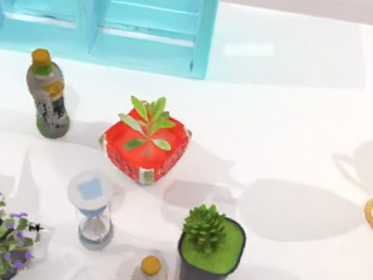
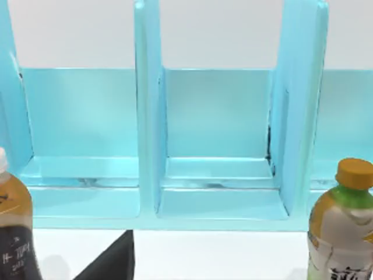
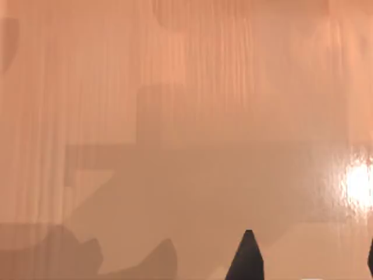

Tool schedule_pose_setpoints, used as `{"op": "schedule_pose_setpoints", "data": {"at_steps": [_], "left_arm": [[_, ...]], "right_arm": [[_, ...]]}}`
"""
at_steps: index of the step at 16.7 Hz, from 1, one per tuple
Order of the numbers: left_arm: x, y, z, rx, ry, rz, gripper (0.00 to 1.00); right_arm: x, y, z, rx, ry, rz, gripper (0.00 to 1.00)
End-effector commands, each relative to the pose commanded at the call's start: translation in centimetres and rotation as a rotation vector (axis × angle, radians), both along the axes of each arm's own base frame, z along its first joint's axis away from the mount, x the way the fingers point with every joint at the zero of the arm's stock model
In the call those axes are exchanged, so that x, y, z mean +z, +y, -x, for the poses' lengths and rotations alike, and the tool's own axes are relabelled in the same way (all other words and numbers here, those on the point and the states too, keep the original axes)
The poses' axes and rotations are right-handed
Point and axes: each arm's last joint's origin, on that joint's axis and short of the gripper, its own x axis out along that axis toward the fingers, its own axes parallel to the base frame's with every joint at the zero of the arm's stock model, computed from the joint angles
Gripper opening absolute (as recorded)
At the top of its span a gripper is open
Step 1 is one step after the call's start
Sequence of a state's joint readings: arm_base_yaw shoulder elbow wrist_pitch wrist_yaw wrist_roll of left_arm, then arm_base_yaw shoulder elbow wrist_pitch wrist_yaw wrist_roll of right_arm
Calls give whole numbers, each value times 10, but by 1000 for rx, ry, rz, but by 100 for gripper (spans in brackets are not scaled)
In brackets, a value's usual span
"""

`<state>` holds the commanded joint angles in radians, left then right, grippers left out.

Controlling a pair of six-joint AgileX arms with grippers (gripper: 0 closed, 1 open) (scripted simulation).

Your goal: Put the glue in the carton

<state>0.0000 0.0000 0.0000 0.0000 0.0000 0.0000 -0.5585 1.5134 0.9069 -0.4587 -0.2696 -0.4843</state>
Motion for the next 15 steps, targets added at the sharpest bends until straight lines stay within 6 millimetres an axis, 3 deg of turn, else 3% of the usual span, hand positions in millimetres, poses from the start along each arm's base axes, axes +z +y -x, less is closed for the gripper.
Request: {"op": "schedule_pose_setpoints", "data": {"at_steps": [2, 6, 15], "left_arm": [[0, 0, 0, 0, 0, 0, 100], [0, 0, 0, 0, 0, 0, 100], [0, 0, 0, 0, 0, 0, 100]], "right_arm": [[-12, 1, -3, -1, 9, -5, 0], [-13, 2, -3, 0, 12, -7, 0], [-13, 2, -3, 0, 12, -7, 68]]}}
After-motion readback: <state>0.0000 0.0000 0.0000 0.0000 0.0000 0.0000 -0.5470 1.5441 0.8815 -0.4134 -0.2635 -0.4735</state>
